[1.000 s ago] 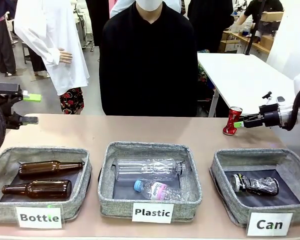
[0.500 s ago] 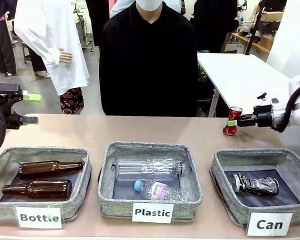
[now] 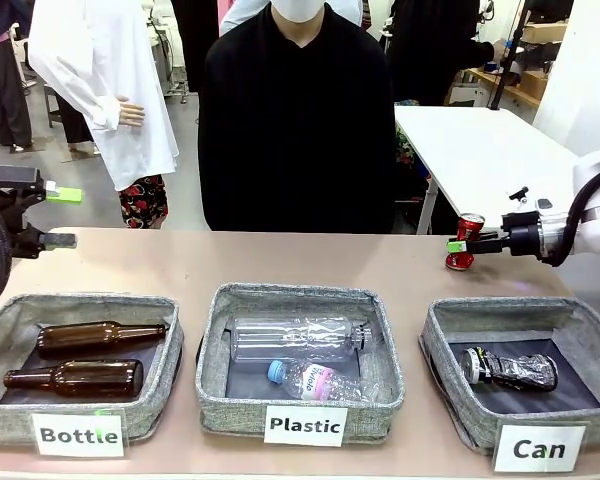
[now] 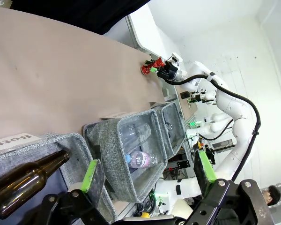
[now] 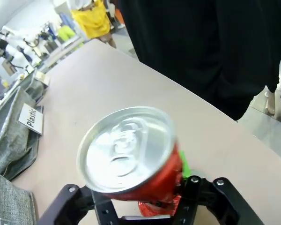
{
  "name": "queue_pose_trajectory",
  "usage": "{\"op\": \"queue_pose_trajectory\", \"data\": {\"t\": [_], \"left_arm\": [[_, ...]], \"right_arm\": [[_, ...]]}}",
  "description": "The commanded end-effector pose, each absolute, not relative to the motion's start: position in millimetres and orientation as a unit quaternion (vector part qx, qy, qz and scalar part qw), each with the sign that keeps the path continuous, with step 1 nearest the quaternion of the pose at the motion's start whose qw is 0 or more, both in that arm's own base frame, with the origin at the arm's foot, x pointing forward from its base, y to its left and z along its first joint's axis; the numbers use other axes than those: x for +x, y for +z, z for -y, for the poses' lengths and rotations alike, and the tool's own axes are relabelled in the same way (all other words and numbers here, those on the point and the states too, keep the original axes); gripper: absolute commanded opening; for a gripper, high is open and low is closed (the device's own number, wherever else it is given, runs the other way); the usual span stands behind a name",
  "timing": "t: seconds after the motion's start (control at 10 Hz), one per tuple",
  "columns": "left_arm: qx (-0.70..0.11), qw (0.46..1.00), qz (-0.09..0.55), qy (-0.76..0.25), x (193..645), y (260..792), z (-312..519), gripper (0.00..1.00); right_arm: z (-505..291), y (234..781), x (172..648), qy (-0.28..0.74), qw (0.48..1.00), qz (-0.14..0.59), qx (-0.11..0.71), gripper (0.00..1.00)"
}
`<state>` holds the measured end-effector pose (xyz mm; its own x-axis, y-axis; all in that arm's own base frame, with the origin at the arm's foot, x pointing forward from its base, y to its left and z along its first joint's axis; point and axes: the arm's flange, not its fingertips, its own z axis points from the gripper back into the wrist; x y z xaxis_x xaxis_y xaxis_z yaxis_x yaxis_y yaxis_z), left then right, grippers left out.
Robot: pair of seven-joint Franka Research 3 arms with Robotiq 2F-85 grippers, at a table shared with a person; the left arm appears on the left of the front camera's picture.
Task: Sort the can waste into the basket.
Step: Pick up the can waste from the table and place it in the right Fabric basket.
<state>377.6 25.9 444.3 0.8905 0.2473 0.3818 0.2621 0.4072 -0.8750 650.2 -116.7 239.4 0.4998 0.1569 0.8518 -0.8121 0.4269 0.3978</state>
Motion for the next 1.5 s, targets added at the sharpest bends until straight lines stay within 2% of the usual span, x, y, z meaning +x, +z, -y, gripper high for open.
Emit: {"op": "queue_pose_trajectory", "data": {"t": [0.0,0.1,0.2,0.3,0.6,0.7,0.9,1.1,1.3,1.4], "left_arm": [[-0.541,0.807,0.235,-0.016,377,444,-29,1.0],[-0.541,0.807,0.235,-0.016,377,444,-29,1.0],[-0.541,0.807,0.235,-0.016,377,444,-29,1.0],[-0.541,0.807,0.235,-0.016,377,444,-29,1.0],[-0.541,0.807,0.235,-0.016,377,444,-29,1.0],[-0.541,0.807,0.235,-0.016,377,444,-29,1.0],[-0.541,0.807,0.235,-0.016,377,444,-29,1.0],[-0.541,0.807,0.235,-0.016,377,444,-29,1.0],[-0.541,0.807,0.235,-0.016,377,444,-29,1.0],[-0.541,0.807,0.235,-0.016,377,444,-29,1.0]], "right_arm": [[116,246,650,0.318,0.756,0.365,0.44,0.0],[115,250,649,0.32,0.753,0.364,0.446,0.12],[114,256,647,0.324,0.752,0.364,0.444,0.03],[112,265,644,0.325,0.752,0.365,0.442,0.0],[96,328,616,0.32,0.782,0.386,0.37,0.0],[85,358,595,0.319,0.793,0.363,0.372,0.0],[69,408,532,0.372,0.808,0.253,0.382,0.0],[63,435,452,0.491,0.78,0.168,0.349,0.0],[62,434,390,0.59,0.743,0.128,0.289,0.0],[63,425,371,0.682,0.681,0.113,0.241,0.0]]}}
